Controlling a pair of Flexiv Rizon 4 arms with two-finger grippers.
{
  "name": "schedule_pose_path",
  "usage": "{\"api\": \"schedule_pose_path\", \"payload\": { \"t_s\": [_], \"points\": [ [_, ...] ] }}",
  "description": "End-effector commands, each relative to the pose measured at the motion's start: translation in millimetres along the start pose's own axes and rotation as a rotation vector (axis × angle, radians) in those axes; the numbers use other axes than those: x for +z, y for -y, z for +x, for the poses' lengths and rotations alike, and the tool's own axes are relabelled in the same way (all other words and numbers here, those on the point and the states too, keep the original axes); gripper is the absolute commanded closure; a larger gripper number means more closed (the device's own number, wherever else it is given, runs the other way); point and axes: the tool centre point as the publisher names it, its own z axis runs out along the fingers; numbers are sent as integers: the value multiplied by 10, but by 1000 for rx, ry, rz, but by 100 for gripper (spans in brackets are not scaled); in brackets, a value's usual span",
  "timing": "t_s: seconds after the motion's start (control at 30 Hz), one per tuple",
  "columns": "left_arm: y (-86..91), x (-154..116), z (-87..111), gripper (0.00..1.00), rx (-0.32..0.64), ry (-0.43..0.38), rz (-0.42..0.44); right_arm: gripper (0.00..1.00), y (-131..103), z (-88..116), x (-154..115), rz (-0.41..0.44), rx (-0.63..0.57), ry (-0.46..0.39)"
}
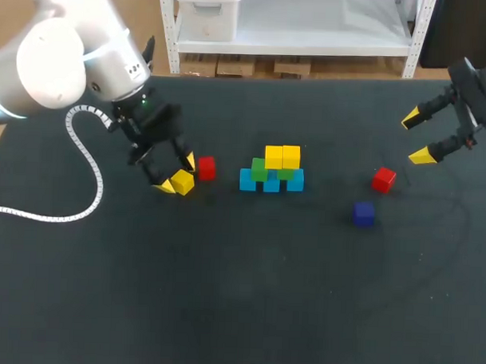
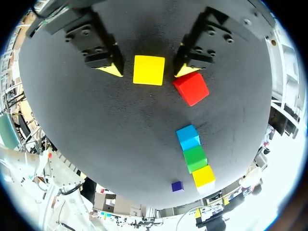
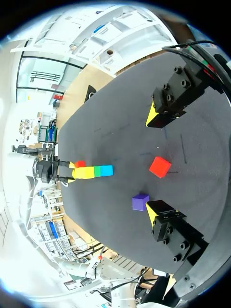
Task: Place the blue cubes, place green cubes on the blue cubes, place the yellow cubes on the green cubes, then place the red cubes on the yellow cubes, and place purple cube on the red cubes.
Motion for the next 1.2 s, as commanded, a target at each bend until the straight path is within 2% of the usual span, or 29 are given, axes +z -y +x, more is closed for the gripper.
{"api": "schedule_pose_path", "payload": {
  "t_s": [0.03, 0.1, 0.2, 0.23, 0.27, 0.43, 0.57, 0.73, 0.97, 1.2],
  "points": [
    [11, 20, 0, 58, -6, -1, -5, 0, 9, 2, 6, -1, -1, 2],
    [10, 25, 0, 67, -12, -2, -7, 0, 9, 2, 6, -1, -1, 2],
    [7, 34, -2, 86, -26, 2, -18, 0, 9, 2, 6, -1, -1, 2],
    [6, 36, -2, 96, -29, 2, -21, 0, 9, 2, 6, -1, -1, 2],
    [6, 36, -3, 100, -34, 0, -24, 0, 9, 2, 6, -1, -1, 2],
    [29, -84, -100, 100, -103, 14, -83, 0, 9, 2, 6, -1, -1, 2],
    [54, -215, -250, 100, -261, 38, -138, 0, 9, 2, 6, -1, -1, 2],
    [53, -327, -520, 100, -389, 47, -211, 0, 9, 2, 6, -1, -1, 2],
    [-68, -450, -816, 100, -420, 25, -255, 0, 9, 2, 6, -1, -1, 2],
    [-230, -458, -937, 100, -411, 4, -235, 0, 9, 2, 6, -1, -1, 2]
  ]
}}
